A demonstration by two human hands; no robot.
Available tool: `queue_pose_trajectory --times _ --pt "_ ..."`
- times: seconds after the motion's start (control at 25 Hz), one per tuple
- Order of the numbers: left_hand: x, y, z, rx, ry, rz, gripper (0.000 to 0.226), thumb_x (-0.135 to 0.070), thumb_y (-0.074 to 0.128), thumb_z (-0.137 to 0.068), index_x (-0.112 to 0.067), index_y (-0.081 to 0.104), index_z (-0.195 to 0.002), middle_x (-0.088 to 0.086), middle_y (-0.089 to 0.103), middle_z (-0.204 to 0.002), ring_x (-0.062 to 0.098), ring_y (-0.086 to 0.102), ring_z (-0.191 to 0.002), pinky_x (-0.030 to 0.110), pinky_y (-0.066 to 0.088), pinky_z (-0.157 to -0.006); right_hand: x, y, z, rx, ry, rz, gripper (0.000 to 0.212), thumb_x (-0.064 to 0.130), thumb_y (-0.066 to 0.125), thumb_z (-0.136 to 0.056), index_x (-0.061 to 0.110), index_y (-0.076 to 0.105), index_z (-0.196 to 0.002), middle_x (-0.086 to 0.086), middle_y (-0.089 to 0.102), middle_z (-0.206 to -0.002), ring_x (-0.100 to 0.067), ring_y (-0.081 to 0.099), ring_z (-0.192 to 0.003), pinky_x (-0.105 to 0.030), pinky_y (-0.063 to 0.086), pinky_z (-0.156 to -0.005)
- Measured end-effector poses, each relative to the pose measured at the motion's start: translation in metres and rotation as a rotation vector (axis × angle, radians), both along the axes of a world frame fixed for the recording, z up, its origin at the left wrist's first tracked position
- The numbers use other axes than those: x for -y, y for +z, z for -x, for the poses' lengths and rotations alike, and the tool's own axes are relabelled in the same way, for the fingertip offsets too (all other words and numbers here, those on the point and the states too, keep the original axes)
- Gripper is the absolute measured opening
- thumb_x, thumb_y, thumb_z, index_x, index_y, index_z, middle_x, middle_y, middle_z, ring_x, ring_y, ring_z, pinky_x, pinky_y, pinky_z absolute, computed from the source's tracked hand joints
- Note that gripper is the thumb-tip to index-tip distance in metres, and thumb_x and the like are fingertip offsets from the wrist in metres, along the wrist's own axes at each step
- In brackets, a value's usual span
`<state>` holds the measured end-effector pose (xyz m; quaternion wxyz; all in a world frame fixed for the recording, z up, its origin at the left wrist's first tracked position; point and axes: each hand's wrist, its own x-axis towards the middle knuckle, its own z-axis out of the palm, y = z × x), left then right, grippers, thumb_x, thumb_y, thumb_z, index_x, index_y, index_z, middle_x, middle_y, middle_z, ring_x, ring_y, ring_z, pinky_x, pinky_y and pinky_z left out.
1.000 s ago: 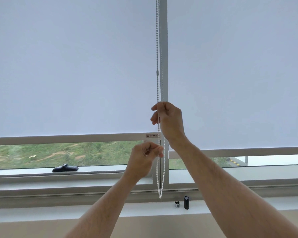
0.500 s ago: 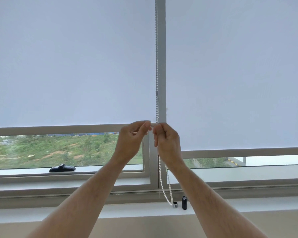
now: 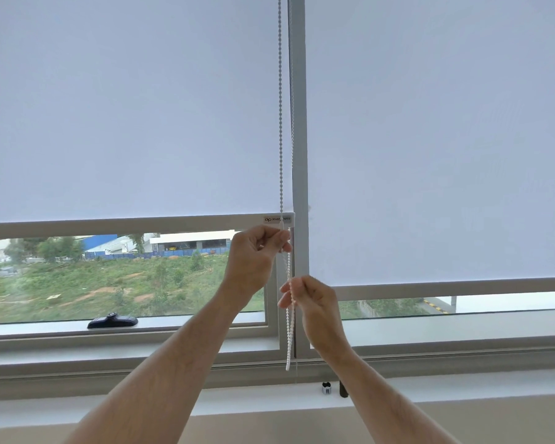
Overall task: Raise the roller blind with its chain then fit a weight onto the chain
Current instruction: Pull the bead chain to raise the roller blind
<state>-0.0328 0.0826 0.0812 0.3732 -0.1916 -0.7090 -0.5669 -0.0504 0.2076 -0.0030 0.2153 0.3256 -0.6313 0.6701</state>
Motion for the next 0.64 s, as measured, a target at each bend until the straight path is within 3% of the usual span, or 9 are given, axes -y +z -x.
queue_pose_trajectory --times 0.12,0.32,0.48,0.64 --pt "0.002 -0.006 0.001 -0.023 -0.036 0.008 0.013 -0.015 0.07 -0.088 -0.021 0.073 -0.077 -0.007 0.074 -0.064 0.003 0.067 -0.063 0.014 0.051 -0.066 -0.005 0.02 0.009 -0.023 -0.032 0.118 0.041 0.036 0.041 -0.101 0.012 0.073 -0.088 -0.011 0.073 -0.073 -0.014 0.065 -0.064 -0.016 0.048 -0.065" --pt "-0.006 -0.029 0.004 -0.025 -0.061 0.044 0.019 -0.013 0.071 -0.087 -0.026 0.073 -0.074 -0.006 0.073 -0.063 0.009 0.068 -0.063 0.026 0.055 -0.069 0.002 0.091 0.011 -0.096 -0.07 0.138 0.033 0.043 0.048 -0.098 0.02 0.07 -0.087 0.002 0.068 -0.064 -0.01 0.063 -0.06 -0.018 0.048 -0.061" --pt "-0.01 -0.05 0.0 0.025 -0.051 0.1 0.019 -0.018 0.07 -0.088 -0.029 0.074 -0.072 -0.009 0.074 -0.065 0.005 0.066 -0.063 0.02 0.052 -0.068 0.011 0.129 0.009 -0.124 -0.023 0.063 0.033 0.031 0.046 -0.102 0.019 0.068 -0.081 0.006 0.063 -0.055 -0.007 0.058 -0.053 -0.018 0.045 -0.058" --pt "-0.006 -0.059 -0.004 0.032 -0.024 0.147 0.012 -0.028 0.071 -0.086 -0.026 0.076 -0.076 -0.011 0.076 -0.071 0.009 0.068 -0.068 0.017 0.052 -0.072 0.011 0.118 0.007 -0.136 -0.09 0.046 0.041 0.025 0.042 -0.104 0.026 0.057 -0.065 0.008 0.049 -0.046 -0.012 0.046 -0.049 -0.031 0.042 -0.057"
